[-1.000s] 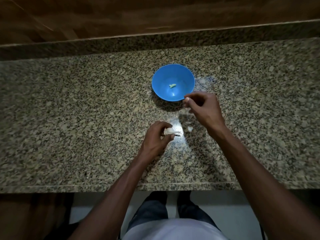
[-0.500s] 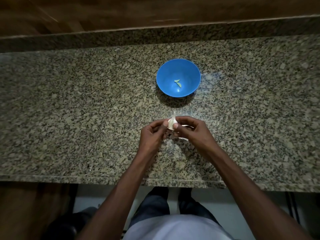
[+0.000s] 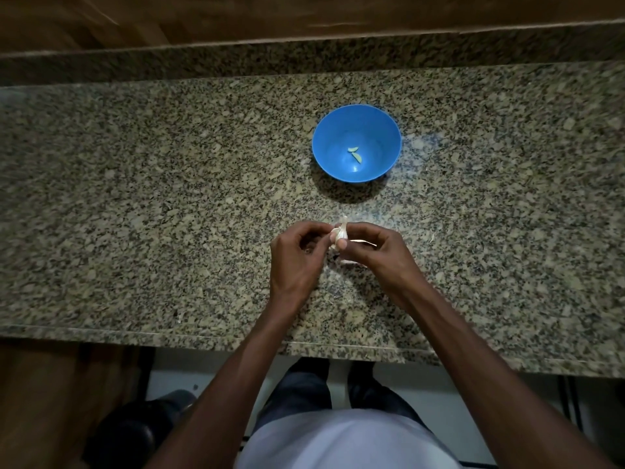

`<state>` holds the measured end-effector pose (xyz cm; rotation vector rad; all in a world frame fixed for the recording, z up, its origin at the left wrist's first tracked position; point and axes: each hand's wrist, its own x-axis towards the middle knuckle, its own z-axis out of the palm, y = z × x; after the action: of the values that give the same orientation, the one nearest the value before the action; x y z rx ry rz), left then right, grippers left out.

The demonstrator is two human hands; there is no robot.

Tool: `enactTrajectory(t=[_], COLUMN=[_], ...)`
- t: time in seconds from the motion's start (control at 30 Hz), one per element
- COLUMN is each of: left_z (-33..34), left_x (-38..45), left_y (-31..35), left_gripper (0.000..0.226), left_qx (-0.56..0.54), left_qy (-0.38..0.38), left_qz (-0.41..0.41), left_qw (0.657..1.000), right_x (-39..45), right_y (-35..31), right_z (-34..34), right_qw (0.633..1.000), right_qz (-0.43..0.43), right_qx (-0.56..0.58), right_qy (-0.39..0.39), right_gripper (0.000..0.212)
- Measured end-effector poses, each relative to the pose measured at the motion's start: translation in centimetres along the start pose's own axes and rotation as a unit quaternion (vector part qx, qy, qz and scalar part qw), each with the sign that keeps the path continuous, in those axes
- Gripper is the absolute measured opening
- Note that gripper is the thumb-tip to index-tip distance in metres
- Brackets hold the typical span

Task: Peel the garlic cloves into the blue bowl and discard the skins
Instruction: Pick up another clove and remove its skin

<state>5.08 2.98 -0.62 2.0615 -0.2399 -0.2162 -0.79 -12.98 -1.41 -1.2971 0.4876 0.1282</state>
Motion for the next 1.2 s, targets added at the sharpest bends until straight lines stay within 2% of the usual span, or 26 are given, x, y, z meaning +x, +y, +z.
enactTrajectory(t=[0.07, 0.23, 0.5, 0.6, 0.67, 0.73, 0.77, 0.83, 0.9, 0.97, 1.0, 1.07, 1.13, 1.2], left_z=[0.0, 0.1, 1.5, 1.5, 1.1, 0.5, 0.2, -0.3, -0.7, -0.9, -0.9, -0.9, -0.6, 0.0], left_x=[0.0, 0.2, -1.0, -0.9, -0.9, -0.9, -0.9, -0.9, -1.1, -1.4, -1.4, -1.7, -2.0, -2.4], left_y=[-0.1, -0.6, -0.6, -0.7, -0.5, -0.2, -0.1, -0.1, -0.3, -0.6, -0.6, -0.7, -0.4, 0.0], left_gripper=[0.016, 0.010, 0.011, 0.008, 0.008, 0.009, 0.010, 0.015, 0.017, 0.018, 0.019, 0.021, 0.023, 0.027], left_qx=[0.036, 0.053, 0.067, 0.032, -0.077, -0.217, -0.252, -0.272, -0.272, -0.264, -0.264, -0.262, -0.241, -0.205], left_qy=[-0.001, -0.039, -0.016, -0.039, -0.038, -0.022, -0.014, -0.007, -0.002, -0.006, -0.011, -0.020, -0.035, -0.051], left_qz=[0.029, -0.001, -0.011, -0.073, -0.151, -0.236, -0.255, -0.262, -0.262, -0.248, -0.237, -0.216, -0.197, -0.170], left_qw=[0.999, 0.998, 0.998, 0.996, 0.985, 0.947, 0.934, 0.926, 0.926, 0.932, 0.935, 0.940, 0.950, 0.963], right_x=[-0.1, -0.1, 0.1, 0.4, 0.8, 1.5, 1.9, 2.7, 3.3, 3.3, 2.9, 1.5, 0.0, -1.0], right_y=[0.2, 0.9, 1.5, 1.5, 1.0, 0.4, 0.0, -0.9, -1.1, -1.3, -1.4, -1.9, -2.3, -2.0], right_z=[0.0, -0.1, -0.3, -0.4, -0.4, -0.4, -0.4, 0.0, 0.4, 0.5, 0.4, 0.1, -0.3, -0.8], right_qw=[1.000, 0.998, 0.995, 0.995, 0.989, 0.970, 0.956, 0.916, 0.856, 0.829, 0.831, 0.879, 0.934, 0.952], right_qz=[-0.004, -0.036, -0.036, -0.018, -0.017, -0.045, -0.069, -0.132, -0.173, -0.190, -0.203, -0.190, -0.104, -0.050], right_qx=[-0.005, -0.042, -0.084, -0.096, -0.137, -0.226, -0.274, -0.372, -0.484, -0.520, -0.509, -0.428, -0.340, -0.301], right_qy=[0.015, 0.028, 0.035, 0.036, 0.058, 0.079, 0.082, 0.070, 0.064, 0.083, 0.095, 0.090, 0.019, -0.019], right_gripper=[0.027, 0.036, 0.037, 0.040, 0.035, 0.025, 0.020, 0.011, 0.020, 0.028, 0.031, 0.028, 0.027, 0.023])
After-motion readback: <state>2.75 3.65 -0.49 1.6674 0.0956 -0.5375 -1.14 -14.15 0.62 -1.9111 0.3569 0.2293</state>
